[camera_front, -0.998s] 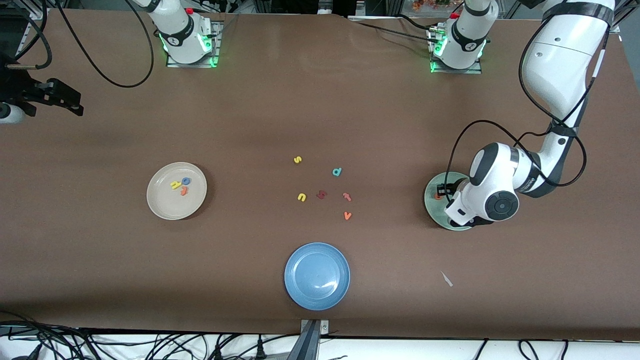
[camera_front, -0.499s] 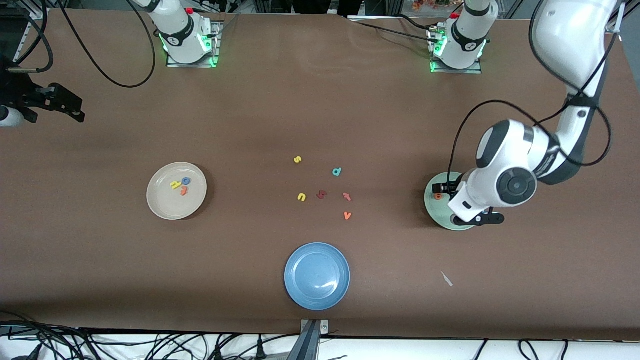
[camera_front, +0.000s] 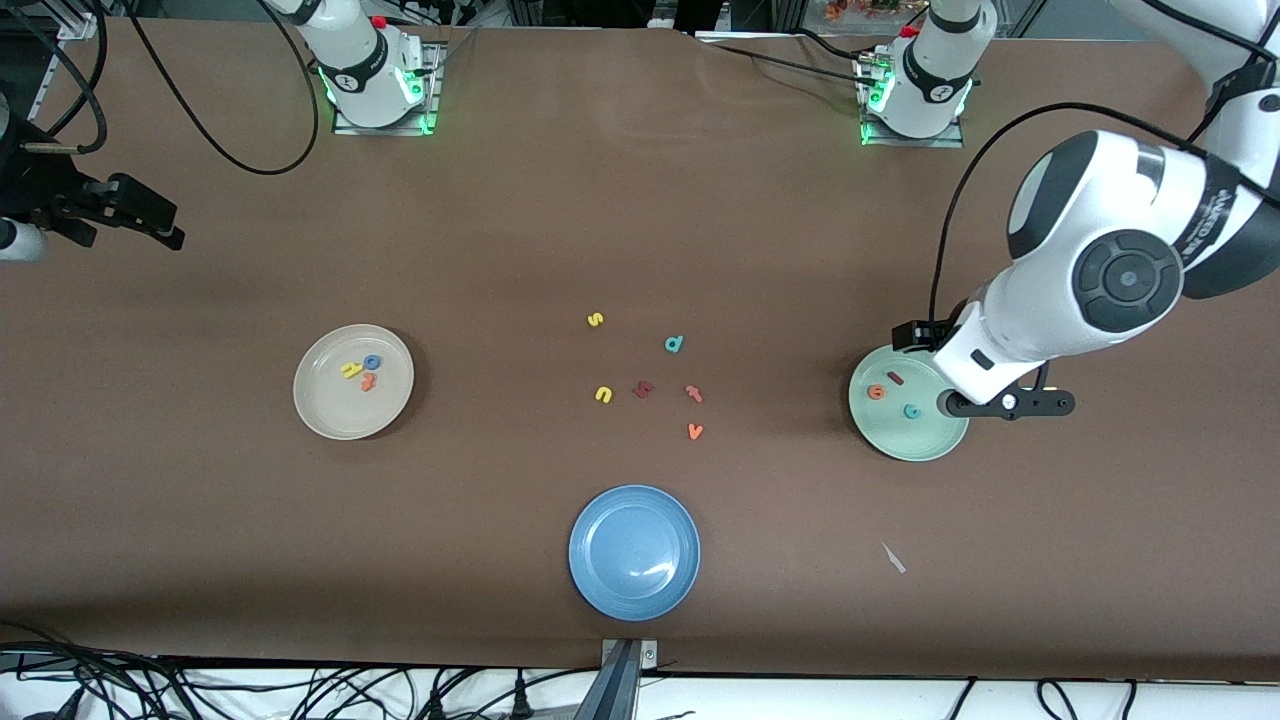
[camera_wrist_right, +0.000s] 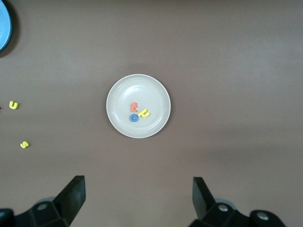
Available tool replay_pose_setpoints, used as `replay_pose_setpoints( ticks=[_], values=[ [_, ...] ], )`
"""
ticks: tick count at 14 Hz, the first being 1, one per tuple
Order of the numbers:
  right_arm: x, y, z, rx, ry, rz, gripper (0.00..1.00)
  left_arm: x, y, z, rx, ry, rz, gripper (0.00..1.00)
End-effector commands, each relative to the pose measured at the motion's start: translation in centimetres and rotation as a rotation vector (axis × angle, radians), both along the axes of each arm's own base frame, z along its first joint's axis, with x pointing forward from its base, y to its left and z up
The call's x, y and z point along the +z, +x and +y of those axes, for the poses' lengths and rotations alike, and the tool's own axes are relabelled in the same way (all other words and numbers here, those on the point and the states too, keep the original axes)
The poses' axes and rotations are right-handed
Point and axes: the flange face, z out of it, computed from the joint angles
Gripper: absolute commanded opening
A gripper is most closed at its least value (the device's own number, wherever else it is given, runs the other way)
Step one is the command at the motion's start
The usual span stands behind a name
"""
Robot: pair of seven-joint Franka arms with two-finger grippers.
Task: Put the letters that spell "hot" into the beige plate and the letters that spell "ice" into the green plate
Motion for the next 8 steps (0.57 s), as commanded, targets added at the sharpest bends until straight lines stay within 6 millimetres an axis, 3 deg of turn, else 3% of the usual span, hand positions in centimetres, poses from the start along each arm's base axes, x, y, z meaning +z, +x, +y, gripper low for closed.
replay_pose_setpoints(
  ticks=[1, 3, 4, 8],
  values=[
    [-0.5, 0.1, 0.4, -0.008, 0.018, 0.005, 1.00, 3.6, -0.6, 1.7, -0.094, -0.008, -0.033, 1.00],
    [-0.9, 0.3, 0.6, -0.004, 0.018, 0.021, 1.00, 6.3, -2.5, 2.8, -0.176, -0.035, -0.052, 1.00],
    [-0.9, 0.3, 0.6, -0.001, 0.018, 0.022, 1.00, 7.1, -3.1, 5.1, -0.180, -0.043, -0.063, 1.00],
    [-1.0, 0.3, 0.9, -0.001, 0.015, 0.025, 1.00, 7.8, -6.5, 7.1, -0.226, -0.109, -0.120, 1.00]
  ],
)
